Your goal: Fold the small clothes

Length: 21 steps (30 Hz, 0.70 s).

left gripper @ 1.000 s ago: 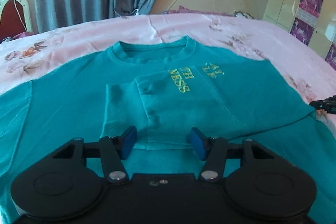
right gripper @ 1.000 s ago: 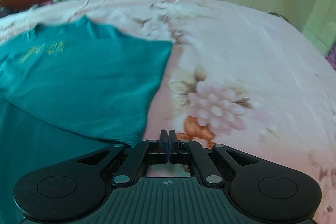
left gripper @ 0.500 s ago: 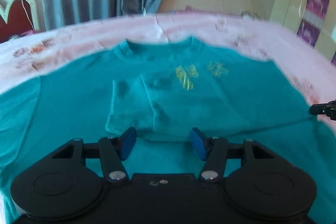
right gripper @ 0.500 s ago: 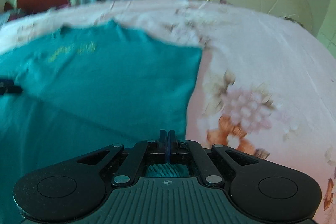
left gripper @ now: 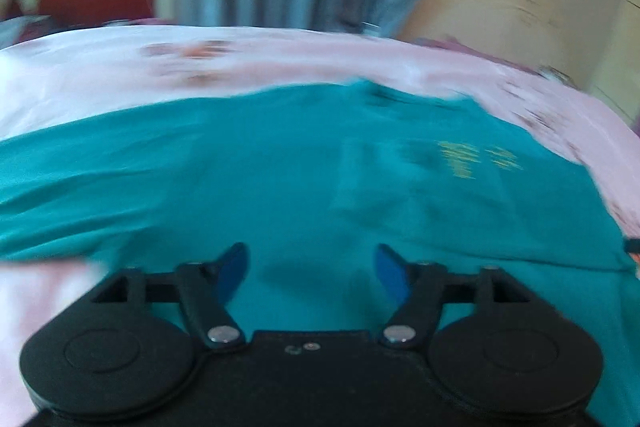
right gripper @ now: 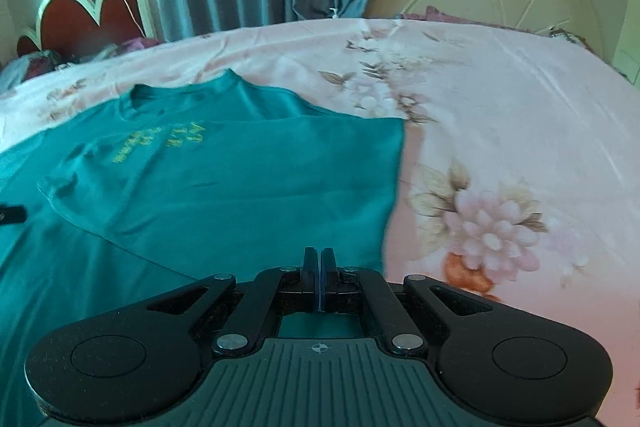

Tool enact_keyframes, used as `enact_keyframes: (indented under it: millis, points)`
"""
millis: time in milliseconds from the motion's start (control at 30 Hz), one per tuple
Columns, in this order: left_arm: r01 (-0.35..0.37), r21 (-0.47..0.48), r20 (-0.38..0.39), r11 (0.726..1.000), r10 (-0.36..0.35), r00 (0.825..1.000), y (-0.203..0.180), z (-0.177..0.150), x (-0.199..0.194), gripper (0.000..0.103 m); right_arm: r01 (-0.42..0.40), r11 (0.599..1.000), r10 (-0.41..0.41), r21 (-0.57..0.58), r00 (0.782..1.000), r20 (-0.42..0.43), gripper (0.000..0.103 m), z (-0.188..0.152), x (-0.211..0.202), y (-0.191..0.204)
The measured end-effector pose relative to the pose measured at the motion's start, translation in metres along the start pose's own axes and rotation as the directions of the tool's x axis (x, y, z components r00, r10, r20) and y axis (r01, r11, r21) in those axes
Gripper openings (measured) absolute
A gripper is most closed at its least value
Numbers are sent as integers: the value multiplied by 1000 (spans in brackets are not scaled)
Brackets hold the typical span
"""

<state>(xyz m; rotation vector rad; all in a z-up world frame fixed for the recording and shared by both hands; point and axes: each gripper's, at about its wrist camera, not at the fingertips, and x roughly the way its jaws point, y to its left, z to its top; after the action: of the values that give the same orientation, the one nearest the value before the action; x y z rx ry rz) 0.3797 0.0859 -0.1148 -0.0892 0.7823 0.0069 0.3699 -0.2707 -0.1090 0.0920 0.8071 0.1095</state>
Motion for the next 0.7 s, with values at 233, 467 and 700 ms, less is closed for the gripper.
enact_keyframes:
  millis: [233,467,700]
  points:
    - [-215,-389,39,896,249,968,154,-15,-53,91,10,1000,-10,20,1000,11,0,9,11,34]
    - [-168,-724,61,669,305,951,314,-38,-74,69,52,998,-55,43,996,70,70,17,3,80]
    - [-16,-815,166,579,259,951,386,-47,-72,60,50,990,-63,134,993,97,67,34,-2,126]
